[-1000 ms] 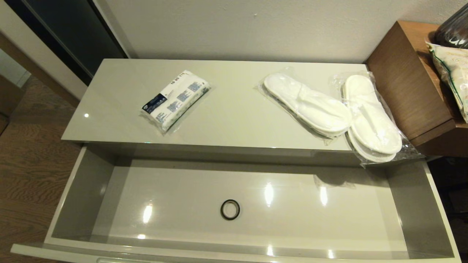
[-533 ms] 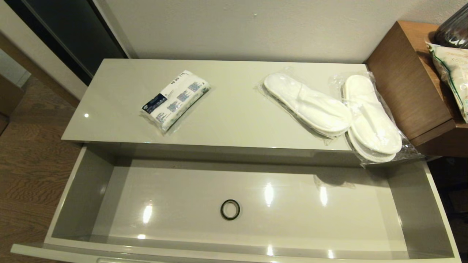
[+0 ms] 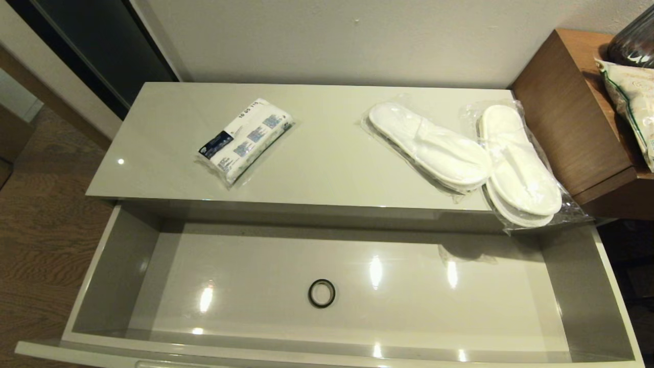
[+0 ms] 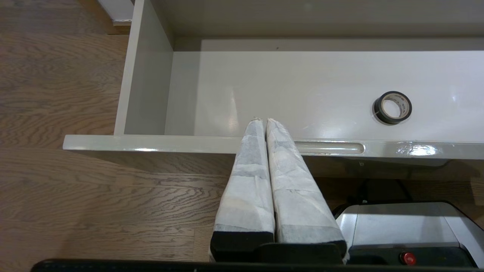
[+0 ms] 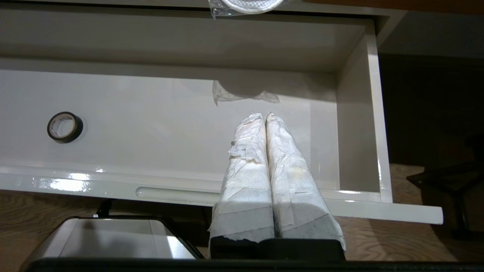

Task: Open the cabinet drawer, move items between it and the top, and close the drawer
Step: Pick up the tissue on the table

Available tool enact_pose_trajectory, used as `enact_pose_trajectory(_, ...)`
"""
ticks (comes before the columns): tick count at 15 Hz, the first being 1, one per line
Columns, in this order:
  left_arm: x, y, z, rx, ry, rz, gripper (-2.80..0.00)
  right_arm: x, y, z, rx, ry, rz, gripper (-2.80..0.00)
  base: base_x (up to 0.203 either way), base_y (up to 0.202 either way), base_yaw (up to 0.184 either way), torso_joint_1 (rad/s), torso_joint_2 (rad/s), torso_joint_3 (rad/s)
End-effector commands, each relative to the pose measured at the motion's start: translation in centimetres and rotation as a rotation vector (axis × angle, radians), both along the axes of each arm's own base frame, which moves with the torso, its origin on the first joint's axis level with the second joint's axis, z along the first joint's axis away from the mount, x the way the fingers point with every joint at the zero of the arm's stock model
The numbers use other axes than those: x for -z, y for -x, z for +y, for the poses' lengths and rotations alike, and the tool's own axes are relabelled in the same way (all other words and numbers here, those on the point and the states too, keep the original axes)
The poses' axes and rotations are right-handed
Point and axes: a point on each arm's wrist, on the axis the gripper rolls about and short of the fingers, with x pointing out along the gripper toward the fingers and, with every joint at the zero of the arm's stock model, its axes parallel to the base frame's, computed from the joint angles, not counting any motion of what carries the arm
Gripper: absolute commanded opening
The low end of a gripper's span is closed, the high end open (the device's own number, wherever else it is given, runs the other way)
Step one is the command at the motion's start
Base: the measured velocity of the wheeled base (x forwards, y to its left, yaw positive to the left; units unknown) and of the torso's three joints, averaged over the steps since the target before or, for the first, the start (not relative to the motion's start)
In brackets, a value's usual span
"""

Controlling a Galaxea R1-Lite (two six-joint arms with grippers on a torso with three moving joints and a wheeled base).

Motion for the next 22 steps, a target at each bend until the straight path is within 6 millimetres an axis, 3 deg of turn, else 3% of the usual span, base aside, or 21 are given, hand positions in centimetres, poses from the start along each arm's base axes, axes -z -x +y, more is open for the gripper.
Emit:
enact_pose_trajectory(1,0.02,-0.01,0.00,-0.001,0.001,0.003,-2.80,-0.01,0.00,0.01,-0.003,0.004,-0.001,-2.80,0.000,0.000,0.000,0.000,0.00,0.000)
enact_pose_trajectory(22,-0.09,-0.04,0.00,-0.006,-0.054,0.017,-2.80,0.01,0.00,-0.01,0.004,-0.012,0.001,-2.80,0.000,0.000,0.000,0.026,0.00,0.026)
